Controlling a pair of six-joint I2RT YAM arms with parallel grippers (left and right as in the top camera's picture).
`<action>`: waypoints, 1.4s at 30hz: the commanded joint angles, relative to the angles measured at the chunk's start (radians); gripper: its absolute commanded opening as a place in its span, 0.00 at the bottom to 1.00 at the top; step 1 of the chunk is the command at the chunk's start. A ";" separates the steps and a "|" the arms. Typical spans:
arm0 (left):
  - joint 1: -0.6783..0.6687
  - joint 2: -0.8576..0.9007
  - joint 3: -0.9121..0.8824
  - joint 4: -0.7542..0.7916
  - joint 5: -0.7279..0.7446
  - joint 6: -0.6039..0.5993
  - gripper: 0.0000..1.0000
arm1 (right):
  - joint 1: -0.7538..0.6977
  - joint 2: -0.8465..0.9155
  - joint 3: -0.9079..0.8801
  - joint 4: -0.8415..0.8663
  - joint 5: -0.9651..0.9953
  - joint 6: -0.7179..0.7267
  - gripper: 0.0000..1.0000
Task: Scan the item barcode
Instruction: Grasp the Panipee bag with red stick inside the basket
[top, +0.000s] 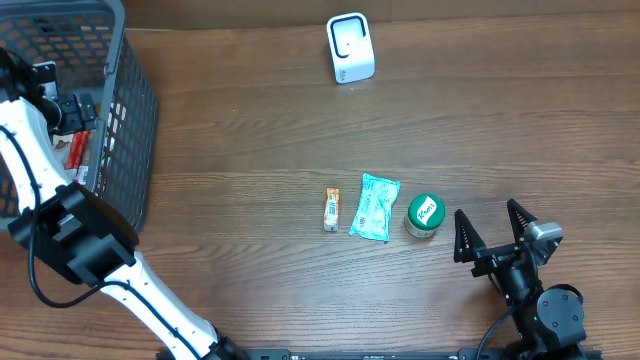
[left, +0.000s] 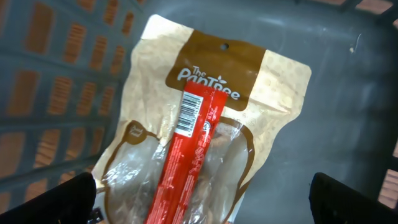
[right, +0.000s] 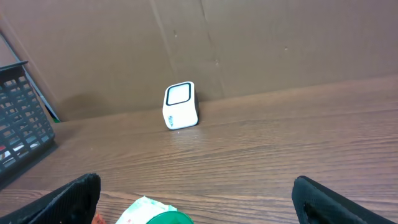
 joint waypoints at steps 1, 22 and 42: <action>-0.002 0.046 0.008 0.008 0.031 0.039 1.00 | -0.003 -0.005 -0.010 0.004 -0.002 -0.005 1.00; 0.008 0.133 0.004 -0.005 0.040 0.214 1.00 | -0.003 -0.005 -0.010 0.004 -0.002 -0.005 1.00; 0.048 0.270 0.004 -0.074 0.040 0.202 0.89 | -0.003 -0.005 -0.010 0.004 -0.002 -0.005 1.00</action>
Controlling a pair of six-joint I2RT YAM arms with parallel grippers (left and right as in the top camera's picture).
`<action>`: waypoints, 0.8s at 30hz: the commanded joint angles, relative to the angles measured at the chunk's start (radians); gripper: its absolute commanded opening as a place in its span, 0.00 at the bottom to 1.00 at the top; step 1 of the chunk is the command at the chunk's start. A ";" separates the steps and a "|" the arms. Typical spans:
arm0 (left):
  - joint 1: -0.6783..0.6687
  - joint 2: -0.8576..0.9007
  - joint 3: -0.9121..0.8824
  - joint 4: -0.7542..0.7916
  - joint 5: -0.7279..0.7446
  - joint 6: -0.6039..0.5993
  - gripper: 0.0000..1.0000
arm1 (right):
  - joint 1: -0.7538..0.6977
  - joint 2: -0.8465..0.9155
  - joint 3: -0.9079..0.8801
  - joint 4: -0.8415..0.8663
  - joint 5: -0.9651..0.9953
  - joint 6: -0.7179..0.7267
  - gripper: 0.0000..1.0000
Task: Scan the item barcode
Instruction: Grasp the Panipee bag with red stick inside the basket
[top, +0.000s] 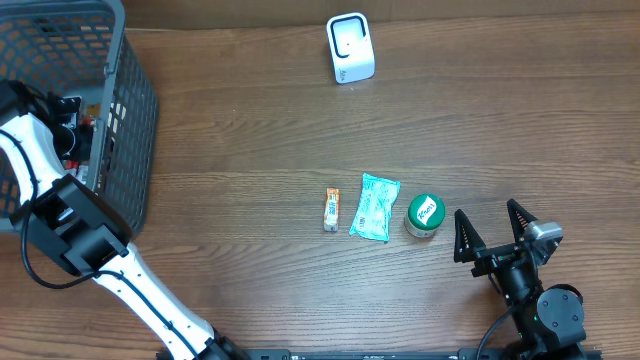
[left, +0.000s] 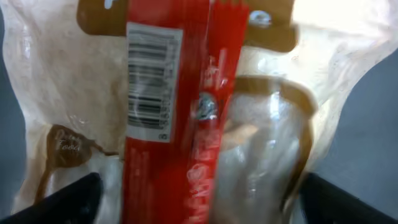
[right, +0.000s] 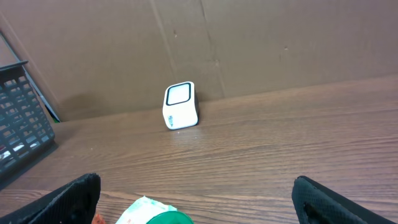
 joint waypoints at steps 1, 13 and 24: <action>0.002 0.092 -0.018 -0.035 -0.017 0.015 0.69 | -0.003 -0.005 -0.010 0.003 -0.002 -0.005 1.00; 0.002 0.083 -0.018 -0.075 0.058 0.006 0.04 | -0.003 -0.005 -0.010 0.003 -0.002 -0.005 1.00; -0.002 -0.095 0.055 -0.066 0.159 -0.193 0.04 | -0.003 -0.005 -0.010 0.003 -0.002 -0.005 1.00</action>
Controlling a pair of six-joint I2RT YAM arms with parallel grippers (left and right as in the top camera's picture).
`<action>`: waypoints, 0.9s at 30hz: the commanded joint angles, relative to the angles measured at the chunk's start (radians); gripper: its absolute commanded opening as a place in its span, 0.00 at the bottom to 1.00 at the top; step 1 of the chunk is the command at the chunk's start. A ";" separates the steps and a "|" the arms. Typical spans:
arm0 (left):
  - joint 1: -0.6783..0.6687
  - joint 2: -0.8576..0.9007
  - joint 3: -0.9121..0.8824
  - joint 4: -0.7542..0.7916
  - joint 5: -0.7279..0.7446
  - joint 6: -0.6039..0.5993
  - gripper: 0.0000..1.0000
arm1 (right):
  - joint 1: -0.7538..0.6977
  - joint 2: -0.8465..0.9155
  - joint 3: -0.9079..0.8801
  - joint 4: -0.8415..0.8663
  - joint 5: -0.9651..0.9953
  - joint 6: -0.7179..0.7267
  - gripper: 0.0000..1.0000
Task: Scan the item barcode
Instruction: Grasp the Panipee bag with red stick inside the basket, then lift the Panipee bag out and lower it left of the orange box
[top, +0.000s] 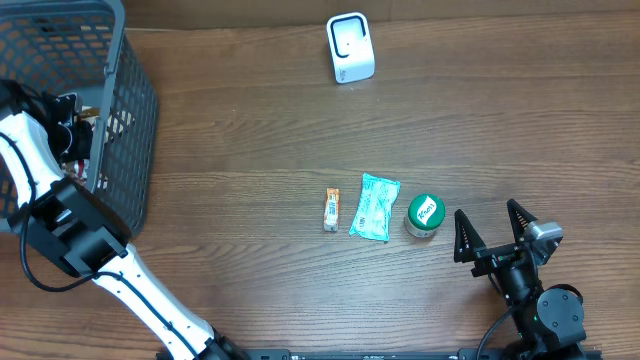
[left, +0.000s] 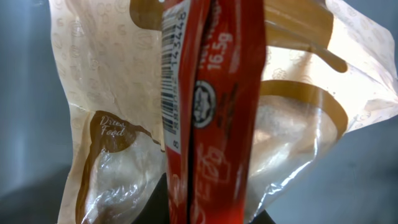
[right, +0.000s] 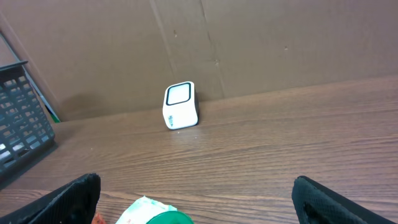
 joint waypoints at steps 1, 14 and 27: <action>-0.010 -0.109 0.023 0.005 0.083 -0.142 0.04 | -0.003 -0.005 -0.010 0.004 -0.003 -0.005 1.00; -0.030 -0.601 0.023 0.029 0.082 -0.499 0.04 | -0.003 -0.005 -0.010 0.004 -0.003 -0.005 1.00; -0.189 -0.918 0.023 -0.301 0.253 -0.596 0.04 | -0.003 -0.005 -0.010 0.004 -0.003 -0.005 1.00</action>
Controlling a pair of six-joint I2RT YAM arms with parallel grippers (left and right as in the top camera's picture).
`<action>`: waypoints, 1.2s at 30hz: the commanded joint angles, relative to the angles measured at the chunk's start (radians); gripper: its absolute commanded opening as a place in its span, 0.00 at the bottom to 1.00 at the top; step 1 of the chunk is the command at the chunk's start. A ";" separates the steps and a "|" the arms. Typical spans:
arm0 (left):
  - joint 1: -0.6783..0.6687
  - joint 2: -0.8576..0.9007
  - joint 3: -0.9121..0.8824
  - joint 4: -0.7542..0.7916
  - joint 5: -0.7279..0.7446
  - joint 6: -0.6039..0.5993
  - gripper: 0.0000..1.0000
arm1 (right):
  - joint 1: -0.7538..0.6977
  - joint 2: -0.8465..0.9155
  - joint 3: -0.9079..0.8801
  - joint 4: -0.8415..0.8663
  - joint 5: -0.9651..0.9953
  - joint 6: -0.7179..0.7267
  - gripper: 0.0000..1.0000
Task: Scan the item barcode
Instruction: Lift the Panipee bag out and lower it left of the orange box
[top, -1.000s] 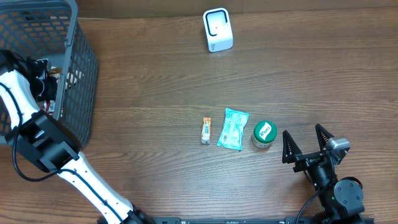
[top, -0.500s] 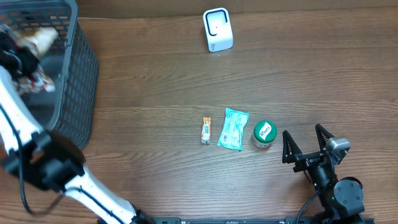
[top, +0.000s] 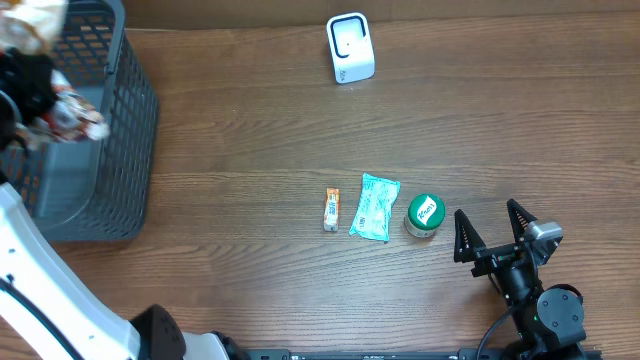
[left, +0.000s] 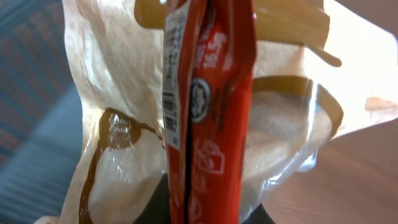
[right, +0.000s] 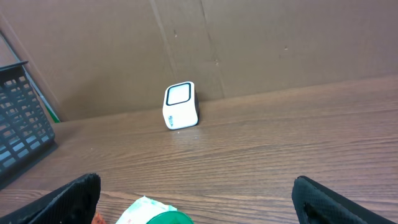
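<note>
A red stick packet (left: 208, 118) with a barcode label along its left edge stands upright in my left gripper (left: 208, 214), which is shut on it. A beige and brown snack pouch (left: 118, 93) hangs right behind the packet and is lifted with it. In the overhead view the pair (top: 76, 112) hangs above the grey basket (top: 125, 150). The white scanner (top: 350, 47) stands at the table's far edge, also in the right wrist view (right: 180, 106). My right gripper (top: 493, 232) rests open at the front right, with nothing between its fingers.
On the table's middle lie a small orange packet (top: 332, 209), a teal packet (top: 374, 206) and a green-lidded jar (top: 425, 215), the jar just left of my right gripper. A brown cardboard wall (right: 280, 43) backs the table.
My left gripper, then low inside the basket and shut on the red packet, is now raised above the basket with the packet and pouch. The right arm has not moved.
My left gripper hung open over the red packet lying on the pouch in the basket. Then it was close over them, then shut on the red packet. Now both hang above the basket. The right gripper stayed open throughout.
</note>
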 joint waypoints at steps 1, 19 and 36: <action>-0.081 -0.026 0.006 -0.076 0.027 0.006 0.04 | -0.003 -0.005 -0.010 0.004 -0.002 -0.005 1.00; -0.663 -0.020 -0.586 -0.017 -0.251 -0.040 0.04 | -0.003 -0.005 -0.010 0.004 -0.002 -0.004 1.00; -0.747 -0.020 -1.258 0.541 -0.330 -0.348 0.04 | -0.003 -0.005 -0.010 0.004 -0.002 -0.005 1.00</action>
